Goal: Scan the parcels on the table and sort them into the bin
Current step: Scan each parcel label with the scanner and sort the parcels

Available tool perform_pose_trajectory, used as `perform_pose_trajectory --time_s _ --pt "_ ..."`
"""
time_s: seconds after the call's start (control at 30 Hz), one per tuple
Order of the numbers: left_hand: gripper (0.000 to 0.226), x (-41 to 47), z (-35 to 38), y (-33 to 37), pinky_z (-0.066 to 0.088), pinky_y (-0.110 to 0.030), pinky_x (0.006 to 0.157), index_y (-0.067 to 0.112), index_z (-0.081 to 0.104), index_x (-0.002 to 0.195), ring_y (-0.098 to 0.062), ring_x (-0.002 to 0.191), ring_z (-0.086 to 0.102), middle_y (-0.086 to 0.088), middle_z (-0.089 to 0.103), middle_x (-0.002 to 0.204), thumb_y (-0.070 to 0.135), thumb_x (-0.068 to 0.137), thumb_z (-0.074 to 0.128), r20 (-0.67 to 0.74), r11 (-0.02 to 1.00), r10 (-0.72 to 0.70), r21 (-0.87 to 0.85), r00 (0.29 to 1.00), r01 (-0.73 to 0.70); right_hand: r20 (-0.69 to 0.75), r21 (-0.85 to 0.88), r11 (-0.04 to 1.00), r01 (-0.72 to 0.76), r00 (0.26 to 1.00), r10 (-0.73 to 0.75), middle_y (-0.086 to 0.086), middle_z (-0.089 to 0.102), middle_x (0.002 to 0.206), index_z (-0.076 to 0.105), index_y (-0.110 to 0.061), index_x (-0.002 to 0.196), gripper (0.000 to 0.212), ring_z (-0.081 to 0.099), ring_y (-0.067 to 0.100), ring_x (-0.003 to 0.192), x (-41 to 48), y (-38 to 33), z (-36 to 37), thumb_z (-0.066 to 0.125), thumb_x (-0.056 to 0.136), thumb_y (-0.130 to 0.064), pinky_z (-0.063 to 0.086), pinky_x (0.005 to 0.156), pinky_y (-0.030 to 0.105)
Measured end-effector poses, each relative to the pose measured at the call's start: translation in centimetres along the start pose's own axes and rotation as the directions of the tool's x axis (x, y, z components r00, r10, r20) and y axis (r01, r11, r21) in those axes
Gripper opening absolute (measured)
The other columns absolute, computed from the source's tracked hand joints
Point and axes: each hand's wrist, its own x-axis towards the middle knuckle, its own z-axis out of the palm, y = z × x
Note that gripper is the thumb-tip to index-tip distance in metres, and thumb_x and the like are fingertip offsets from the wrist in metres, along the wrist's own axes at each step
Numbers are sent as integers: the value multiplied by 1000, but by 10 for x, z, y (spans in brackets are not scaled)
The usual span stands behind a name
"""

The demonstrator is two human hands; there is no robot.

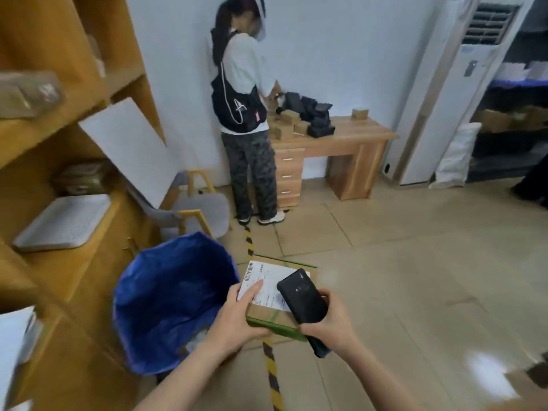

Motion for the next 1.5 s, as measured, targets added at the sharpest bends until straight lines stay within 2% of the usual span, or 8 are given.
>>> perform_pose_trajectory --time_s 0.23,0.47,0.6,0.83,1.1,1.3,1.4,1.5 --pt "108 -6 -105 -128 44 -33 102 52 20 145 -11 123 39 19 18 139 75 53 73 -129 982 -187 -1 974 188 227 -18 996 83 971 -77 -6 55 116 43 -23 124 82 55 9 105 78 -78 145 87 55 -18 48 74 16" --pt "106 4 -156 -210 37 -31 109 51 19 146 -14 131 34 15 16 142 65 59 77 -146 953 -301 -17 942 302 311 -139 983 122 947 -74 -11 53 117 43 -25 130 92 53 12 111 130 -116 236 82 47 -35 52 91 32" --pt "105 25 -162 -241 36 -29 110 50 18 147 -14 133 33 12 17 143 56 63 81 -157 935 -354 -33 922 353 350 -176 977 121 935 -53 -15 54 111 44 -26 125 88 55 10 107 170 -124 265 82 46 -35 52 90 33" --pt "108 75 -159 -292 36 -28 109 48 14 148 -14 133 32 10 15 145 56 63 80 -174 878 -475 -41 862 476 464 -234 963 130 886 -7 -17 54 109 41 -34 117 81 54 10 106 258 -133 307 82 47 -37 48 94 35" --pt "105 120 -123 -365 42 -26 99 45 21 146 -12 130 33 11 13 146 56 59 79 -136 791 -612 -101 779 604 518 -316 948 31 843 145 -19 56 105 40 -37 113 84 56 11 105 338 -93 371 75 36 -42 48 94 42" --pt "105 152 -64 -468 42 -30 103 46 18 145 -13 131 31 11 7 148 70 56 69 -36 782 -621 -98 783 616 501 -387 921 -37 831 244 -16 57 108 39 -37 115 88 56 11 104 397 -23 442 71 33 -45 47 94 43" --pt "104 164 -27 -518 34 -31 110 42 20 147 -15 136 23 6 7 152 65 58 69 -27 786 -615 -108 788 609 490 -407 910 -74 824 286 -14 56 110 40 -34 120 89 56 13 105 423 18 477 77 40 -40 46 95 45" --pt "103 174 7 -561 31 -33 112 39 22 146 -18 136 23 2 8 151 57 60 75 -7 772 -628 -128 778 622 456 -378 918 -120 839 298 -11 57 112 42 -34 115 92 57 16 108 444 54 509 74 30 -48 45 97 46"
